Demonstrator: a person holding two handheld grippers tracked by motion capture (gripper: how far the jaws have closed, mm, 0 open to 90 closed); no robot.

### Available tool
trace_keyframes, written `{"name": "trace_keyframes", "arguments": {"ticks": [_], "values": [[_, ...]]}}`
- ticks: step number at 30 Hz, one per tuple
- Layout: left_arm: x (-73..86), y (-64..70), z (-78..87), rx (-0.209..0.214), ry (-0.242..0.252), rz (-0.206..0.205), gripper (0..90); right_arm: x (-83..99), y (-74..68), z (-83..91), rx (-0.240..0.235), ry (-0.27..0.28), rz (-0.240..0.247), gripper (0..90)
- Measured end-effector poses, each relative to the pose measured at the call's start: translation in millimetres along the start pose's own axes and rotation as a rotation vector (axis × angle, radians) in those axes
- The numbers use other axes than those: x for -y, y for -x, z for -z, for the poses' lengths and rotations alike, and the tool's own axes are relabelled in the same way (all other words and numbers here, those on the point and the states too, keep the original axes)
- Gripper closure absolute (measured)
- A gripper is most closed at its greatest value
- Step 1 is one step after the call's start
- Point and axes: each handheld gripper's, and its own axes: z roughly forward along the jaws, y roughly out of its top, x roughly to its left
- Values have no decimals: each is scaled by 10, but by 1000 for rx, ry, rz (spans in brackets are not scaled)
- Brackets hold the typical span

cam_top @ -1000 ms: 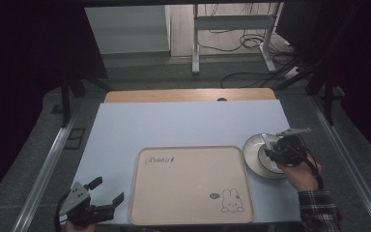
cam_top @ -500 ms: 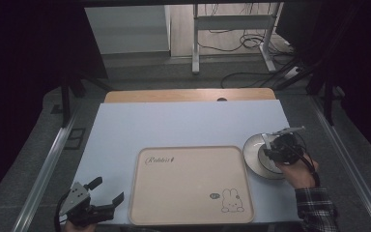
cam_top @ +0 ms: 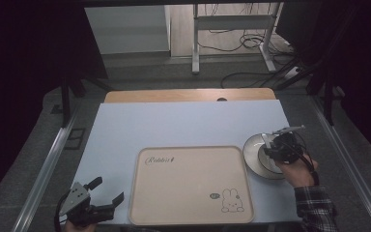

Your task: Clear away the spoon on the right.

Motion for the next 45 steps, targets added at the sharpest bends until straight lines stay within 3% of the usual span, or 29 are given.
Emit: {"name": "trace_keyframes", "arguments": {"ticks": [21,45], "values": [[0,-1,0,-2,1,2,40,-81,24,323,-2,99,-1,743],[-3,1,7,-7,4,-2,40,-145,-2,619,-47,158,8,746]]}}
